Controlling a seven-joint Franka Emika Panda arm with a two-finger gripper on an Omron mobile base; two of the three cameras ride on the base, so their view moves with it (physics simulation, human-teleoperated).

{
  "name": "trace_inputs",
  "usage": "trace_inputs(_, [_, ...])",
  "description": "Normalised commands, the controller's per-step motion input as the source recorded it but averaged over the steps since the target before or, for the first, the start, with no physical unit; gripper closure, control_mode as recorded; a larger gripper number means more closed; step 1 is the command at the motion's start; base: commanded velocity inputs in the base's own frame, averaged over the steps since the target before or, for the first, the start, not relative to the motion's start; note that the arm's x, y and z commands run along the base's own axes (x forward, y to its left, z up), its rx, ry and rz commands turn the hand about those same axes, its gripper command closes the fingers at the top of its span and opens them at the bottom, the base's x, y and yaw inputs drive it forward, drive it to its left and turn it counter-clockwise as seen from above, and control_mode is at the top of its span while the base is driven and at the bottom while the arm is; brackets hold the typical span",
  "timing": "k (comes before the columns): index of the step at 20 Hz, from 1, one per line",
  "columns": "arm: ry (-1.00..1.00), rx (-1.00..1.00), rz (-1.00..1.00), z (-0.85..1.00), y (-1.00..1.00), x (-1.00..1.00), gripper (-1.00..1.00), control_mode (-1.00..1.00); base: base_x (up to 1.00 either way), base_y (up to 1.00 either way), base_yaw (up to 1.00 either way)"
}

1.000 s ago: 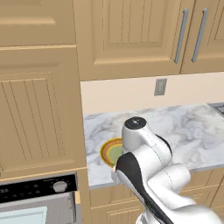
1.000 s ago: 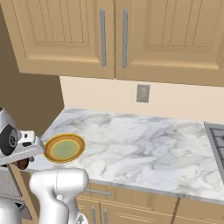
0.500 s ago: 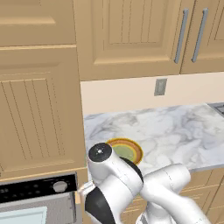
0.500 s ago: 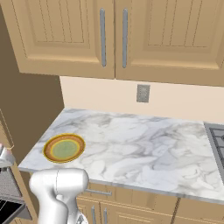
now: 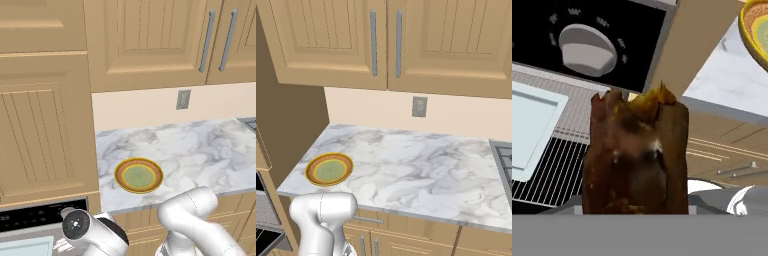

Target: Place the sweet potato on the bottom rack of the oven.

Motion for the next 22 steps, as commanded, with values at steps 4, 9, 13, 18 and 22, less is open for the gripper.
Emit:
trace_inputs(4, [0.00,0.01,0.00,-0.59,0.99,0.00,1.00,-1.00,0.00,0.00,0.00])
trace_inputs(9, [0.00,0.00,0.00,-0.38,0.81,0.00,1.00,-1.00,0.00,0.00,0.00])
trace_inputs(13, [0.00,-0.01,0.00,-0.42,0.81,0.00,1.00,-1.00,0.00,0.00,0.00])
trace_inputs(18, [0.07,-0.01,0.00,-0.34,0.65,0.08,1.00,-1.00,0.00,0.00,0.00])
trace_inputs(22, [0.03,-0.01,0.00,-0.24,0.58,0.16,1.00,-1.00,0.00,0.00,0.00])
